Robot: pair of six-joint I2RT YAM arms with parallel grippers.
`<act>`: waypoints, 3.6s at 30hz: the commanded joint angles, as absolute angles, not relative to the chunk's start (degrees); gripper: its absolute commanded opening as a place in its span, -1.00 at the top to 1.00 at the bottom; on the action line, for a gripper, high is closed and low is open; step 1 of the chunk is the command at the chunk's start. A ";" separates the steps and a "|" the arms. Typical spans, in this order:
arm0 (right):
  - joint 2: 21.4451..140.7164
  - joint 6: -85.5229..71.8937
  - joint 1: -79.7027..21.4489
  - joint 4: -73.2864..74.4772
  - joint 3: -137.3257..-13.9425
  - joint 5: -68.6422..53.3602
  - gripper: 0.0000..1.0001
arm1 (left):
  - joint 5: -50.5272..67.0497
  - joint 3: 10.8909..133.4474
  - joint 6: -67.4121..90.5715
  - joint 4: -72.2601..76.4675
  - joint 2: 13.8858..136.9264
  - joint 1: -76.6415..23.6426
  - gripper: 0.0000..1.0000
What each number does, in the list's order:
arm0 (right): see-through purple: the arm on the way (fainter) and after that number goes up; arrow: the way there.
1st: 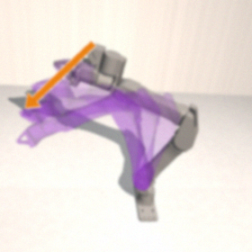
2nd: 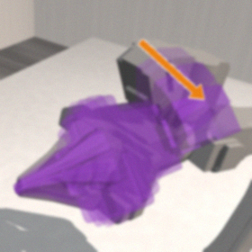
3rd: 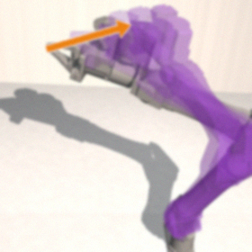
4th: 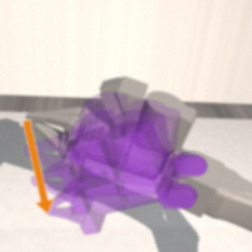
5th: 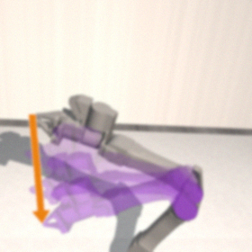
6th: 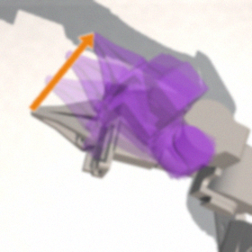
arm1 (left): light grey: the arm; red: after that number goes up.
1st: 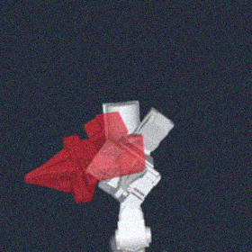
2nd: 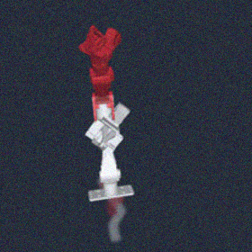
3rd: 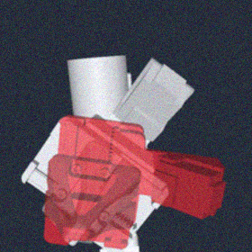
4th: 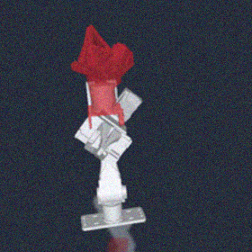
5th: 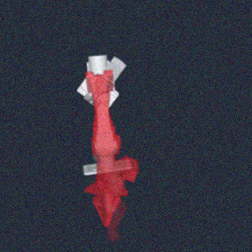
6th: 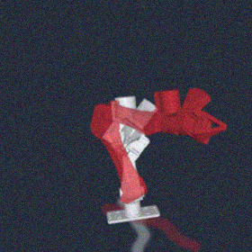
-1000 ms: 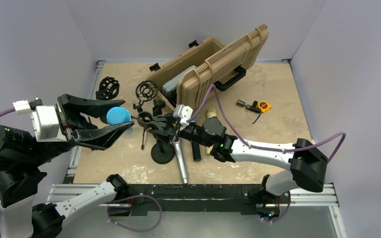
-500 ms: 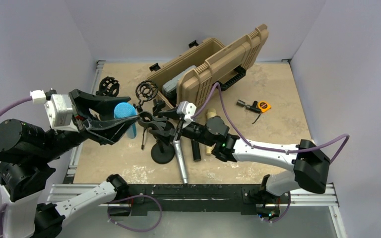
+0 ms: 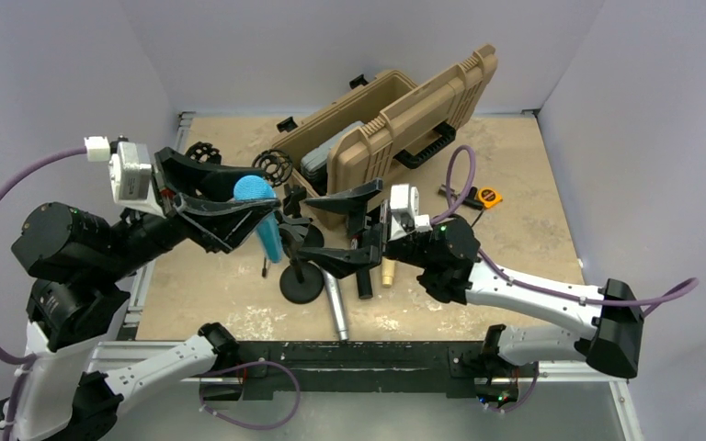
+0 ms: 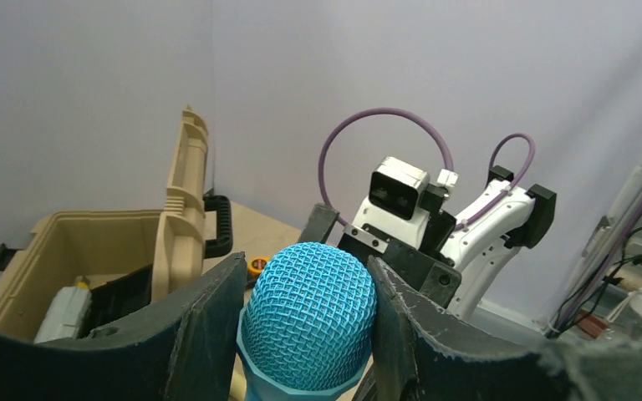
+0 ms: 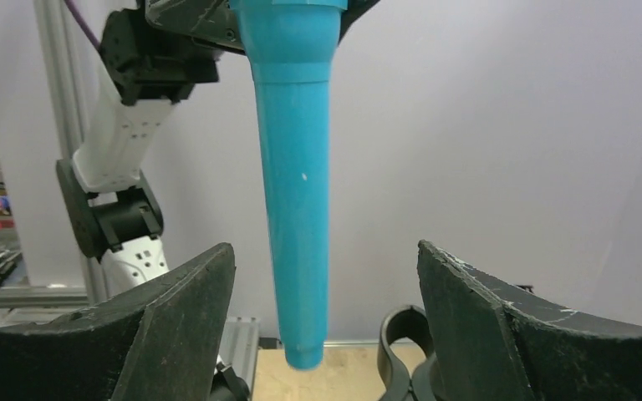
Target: Remove the microphone from the stand
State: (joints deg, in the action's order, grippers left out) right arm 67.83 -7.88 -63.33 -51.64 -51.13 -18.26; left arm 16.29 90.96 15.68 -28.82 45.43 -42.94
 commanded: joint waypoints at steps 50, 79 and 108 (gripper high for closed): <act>45.19 -53.78 -59.60 -10.95 -30.05 42.20 1.00 | 0.18 74.75 1.84 -20.56 40.42 -43.24 -0.94; 83.93 -45.78 -47.46 0.24 -46.64 29.15 1.00 | -7.71 58.36 -6.55 -14.04 31.21 -44.19 -0.89; 92.45 -37.53 -47.46 -11.12 -48.25 23.18 0.53 | -11.12 56.94 -7.47 -13.32 31.82 -46.12 -0.90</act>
